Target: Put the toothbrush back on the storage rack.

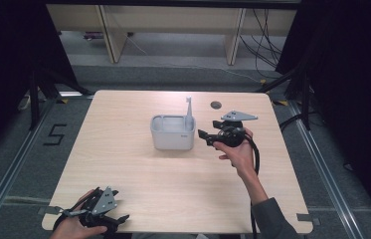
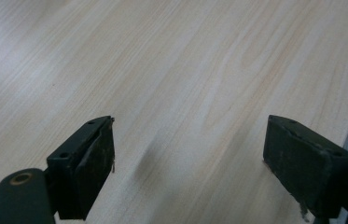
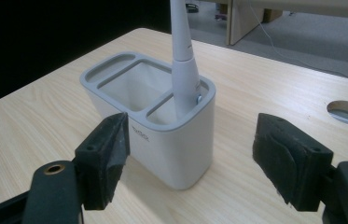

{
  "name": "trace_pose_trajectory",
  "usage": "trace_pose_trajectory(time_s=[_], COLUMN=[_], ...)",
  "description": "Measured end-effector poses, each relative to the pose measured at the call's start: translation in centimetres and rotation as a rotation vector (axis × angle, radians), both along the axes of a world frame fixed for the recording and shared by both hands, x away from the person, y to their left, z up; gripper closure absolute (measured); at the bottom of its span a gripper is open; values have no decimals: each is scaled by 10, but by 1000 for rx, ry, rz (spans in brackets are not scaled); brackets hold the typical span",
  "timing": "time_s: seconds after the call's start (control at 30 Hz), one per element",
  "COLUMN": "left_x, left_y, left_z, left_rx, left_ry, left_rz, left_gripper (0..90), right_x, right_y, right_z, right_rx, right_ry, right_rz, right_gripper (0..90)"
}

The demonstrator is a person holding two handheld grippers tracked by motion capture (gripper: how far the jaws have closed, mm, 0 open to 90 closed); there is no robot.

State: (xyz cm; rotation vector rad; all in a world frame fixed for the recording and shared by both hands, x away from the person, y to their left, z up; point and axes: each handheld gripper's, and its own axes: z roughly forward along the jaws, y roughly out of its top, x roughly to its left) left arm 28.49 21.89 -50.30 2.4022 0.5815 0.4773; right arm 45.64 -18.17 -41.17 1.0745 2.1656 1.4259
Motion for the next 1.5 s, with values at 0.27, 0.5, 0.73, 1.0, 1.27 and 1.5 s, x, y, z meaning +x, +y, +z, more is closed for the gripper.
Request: trace_pose_trajectory(time_s=[0.27,0.5,0.73,1.0,1.27,1.5], left_x=[0,0,0,-1,-1,-1], left_y=[0,0,0,0,1,1], left_z=[0,0,0,0,0,1], left_rx=[-9,-9,4,-9,-11,-3], left_ry=[1,3,-2,0,2,0], left_rz=[5,3,0,5,3,-3], left_gripper=[163,163,163,163,163,163], right_x=[-6,-13,-18,-22,-29,-37], right_y=[-6,-6,-6,-6,-4,-5], right_z=[-3,-7,-11,-20,-28,-31], right_rx=[-11,-18,-41,-72,-89,-89], right_ry=[27,35,19,31,42,60], right_rz=[-12,-17,-15,-1,8,14], right_gripper=[275,258,253,241,235,227])
